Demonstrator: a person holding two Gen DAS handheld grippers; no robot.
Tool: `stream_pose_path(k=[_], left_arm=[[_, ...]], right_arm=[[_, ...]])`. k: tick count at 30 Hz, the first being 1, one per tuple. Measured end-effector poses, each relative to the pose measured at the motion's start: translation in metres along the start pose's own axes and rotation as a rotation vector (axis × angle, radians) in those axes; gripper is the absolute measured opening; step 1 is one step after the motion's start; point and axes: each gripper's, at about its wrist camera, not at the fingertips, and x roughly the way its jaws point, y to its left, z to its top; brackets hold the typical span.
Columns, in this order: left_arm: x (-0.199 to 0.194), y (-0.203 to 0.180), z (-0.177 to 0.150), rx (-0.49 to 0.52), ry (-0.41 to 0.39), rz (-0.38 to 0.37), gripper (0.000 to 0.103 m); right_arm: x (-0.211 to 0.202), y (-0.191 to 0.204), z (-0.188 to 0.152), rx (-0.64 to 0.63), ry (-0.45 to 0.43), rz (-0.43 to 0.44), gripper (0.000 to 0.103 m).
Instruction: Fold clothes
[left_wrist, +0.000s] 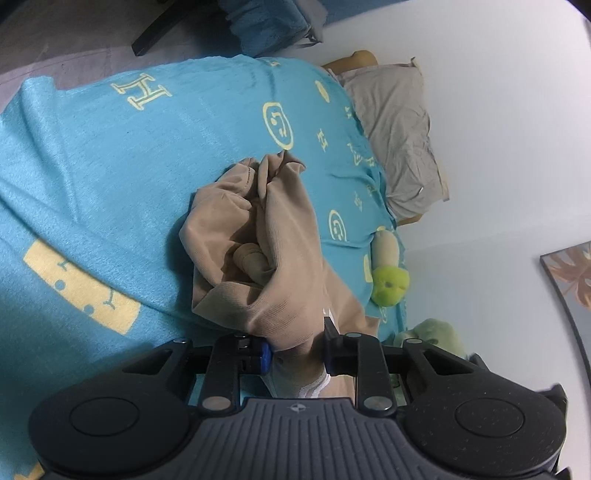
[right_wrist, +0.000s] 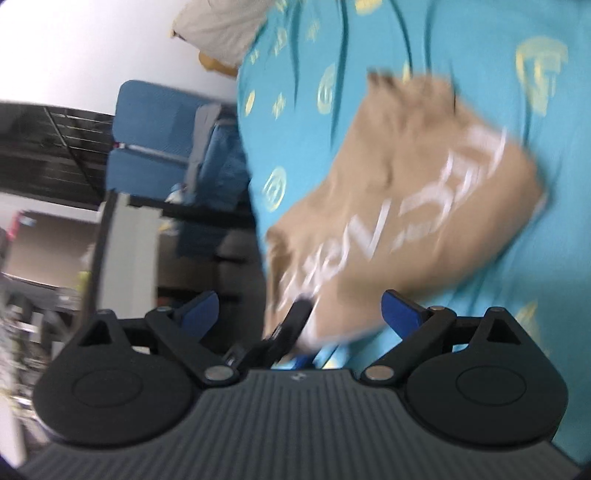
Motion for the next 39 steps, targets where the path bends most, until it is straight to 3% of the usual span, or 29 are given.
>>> stream_pose_path(k=[5, 13, 14, 15, 17, 19, 20, 21, 24, 26, 32, 34, 37, 39], left_arm=[[0.0, -0.002, 0.002, -0.015, -0.013, -0.03, 0.024], [-0.004, -0.01, 0.003, 0.008, -0.048, -0.061, 0.022], [-0.006, -0.008, 0.003, 0.004, -0.047, -0.06, 0.022], [-0.004, -0.006, 0.003, -0.006, -0.042, -0.058, 0.022], [-0.001, -0.004, 0.004, -0.028, -0.032, -0.052, 0.022], [0.003, 0.001, 0.006, -0.051, -0.016, -0.048, 0.024], [0.005, 0.004, 0.006, -0.061, -0.006, -0.04, 0.026], [0.007, 0.006, 0.006, -0.074, 0.004, -0.027, 0.035], [0.017, 0.015, 0.008, -0.108, 0.05, -0.024, 0.069], [0.024, 0.022, 0.01, -0.113, 0.081, -0.015, 0.075], [0.032, 0.039, 0.018, -0.191, 0.051, -0.035, 0.066], [0.032, 0.044, 0.023, -0.215, 0.037, -0.043, 0.05], [0.025, 0.043, 0.025, -0.199, 0.012, -0.068, 0.035], [0.02, 0.034, 0.027, -0.174, -0.003, -0.099, 0.031]], right_arm=[[0.023, -0.029, -0.009, 0.211, 0.055, 0.053, 0.097], [0.022, -0.052, 0.004, 0.276, -0.132, -0.061, 0.095], [0.02, -0.055, 0.005, 0.283, -0.156, -0.074, 0.091], [0.019, -0.057, 0.007, 0.291, -0.18, -0.088, 0.076], [0.016, -0.062, 0.01, 0.305, -0.227, -0.116, 0.06], [0.014, -0.061, 0.011, 0.273, -0.248, -0.153, 0.037], [0.013, -0.058, 0.012, 0.243, -0.251, -0.17, 0.033], [0.013, -0.054, 0.012, 0.207, -0.251, -0.184, 0.029], [0.012, -0.048, 0.013, 0.146, -0.257, -0.182, 0.021], [0.01, -0.044, 0.015, 0.116, -0.267, -0.172, 0.02], [0.002, -0.029, 0.019, 0.049, -0.29, -0.136, 0.018], [-0.001, -0.023, 0.018, 0.03, -0.293, -0.123, 0.018], [-0.008, -0.015, 0.013, -0.009, -0.299, -0.118, 0.017], [-0.016, -0.01, 0.009, -0.026, -0.308, -0.114, 0.017]])
